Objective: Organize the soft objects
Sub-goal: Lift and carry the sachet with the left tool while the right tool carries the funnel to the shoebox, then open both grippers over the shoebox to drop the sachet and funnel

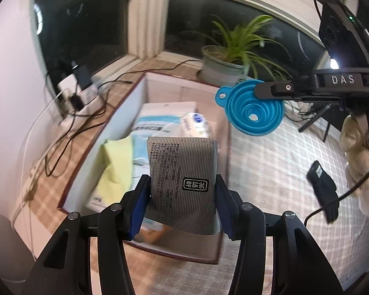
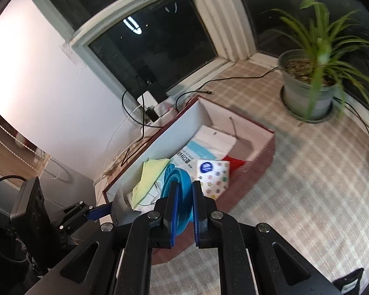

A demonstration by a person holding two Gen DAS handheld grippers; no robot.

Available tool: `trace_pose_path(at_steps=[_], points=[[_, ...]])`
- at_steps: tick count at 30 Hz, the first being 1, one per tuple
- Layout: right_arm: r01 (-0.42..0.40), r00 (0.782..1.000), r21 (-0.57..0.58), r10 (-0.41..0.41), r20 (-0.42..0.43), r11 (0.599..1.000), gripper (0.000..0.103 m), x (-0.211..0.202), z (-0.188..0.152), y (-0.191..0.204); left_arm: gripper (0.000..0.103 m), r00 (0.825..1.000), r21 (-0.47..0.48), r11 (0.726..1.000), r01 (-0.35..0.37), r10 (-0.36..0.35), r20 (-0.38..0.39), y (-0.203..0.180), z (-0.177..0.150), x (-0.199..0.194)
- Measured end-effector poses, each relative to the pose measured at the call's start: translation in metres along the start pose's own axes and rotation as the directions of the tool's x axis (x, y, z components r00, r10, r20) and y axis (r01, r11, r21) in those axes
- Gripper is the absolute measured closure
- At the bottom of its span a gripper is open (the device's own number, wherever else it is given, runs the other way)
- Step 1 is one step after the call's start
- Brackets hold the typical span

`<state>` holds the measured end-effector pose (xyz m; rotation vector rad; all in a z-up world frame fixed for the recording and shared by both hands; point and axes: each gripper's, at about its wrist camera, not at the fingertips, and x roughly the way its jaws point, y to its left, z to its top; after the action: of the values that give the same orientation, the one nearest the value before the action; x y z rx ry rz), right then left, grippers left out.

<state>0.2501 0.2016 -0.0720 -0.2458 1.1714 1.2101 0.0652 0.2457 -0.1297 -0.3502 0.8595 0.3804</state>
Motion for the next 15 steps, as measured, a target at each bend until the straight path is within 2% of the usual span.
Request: trace_pose_path(at_steps=[8,13,15], points=[[0.018,0.999,-0.019,-0.019,-0.041,1.000,0.094,0.033,0.008,0.007,0.053,0.999,-0.028,0.999,-0.040,0.039,-0.021,0.022,-0.004,0.013],[0.027,0.998,-0.019,-0.028,-0.058,0.999,0.094,0.049,0.009,0.008,0.048,0.998,-0.031,0.998,-0.051,0.050,-0.037,0.027,-0.003,0.023],[0.029,0.998,-0.017,-0.030,-0.062,0.999,0.094,0.056,0.011,0.009,0.041,0.997,-0.026,0.998,-0.059,0.058,-0.044,0.027,-0.002,0.027]])
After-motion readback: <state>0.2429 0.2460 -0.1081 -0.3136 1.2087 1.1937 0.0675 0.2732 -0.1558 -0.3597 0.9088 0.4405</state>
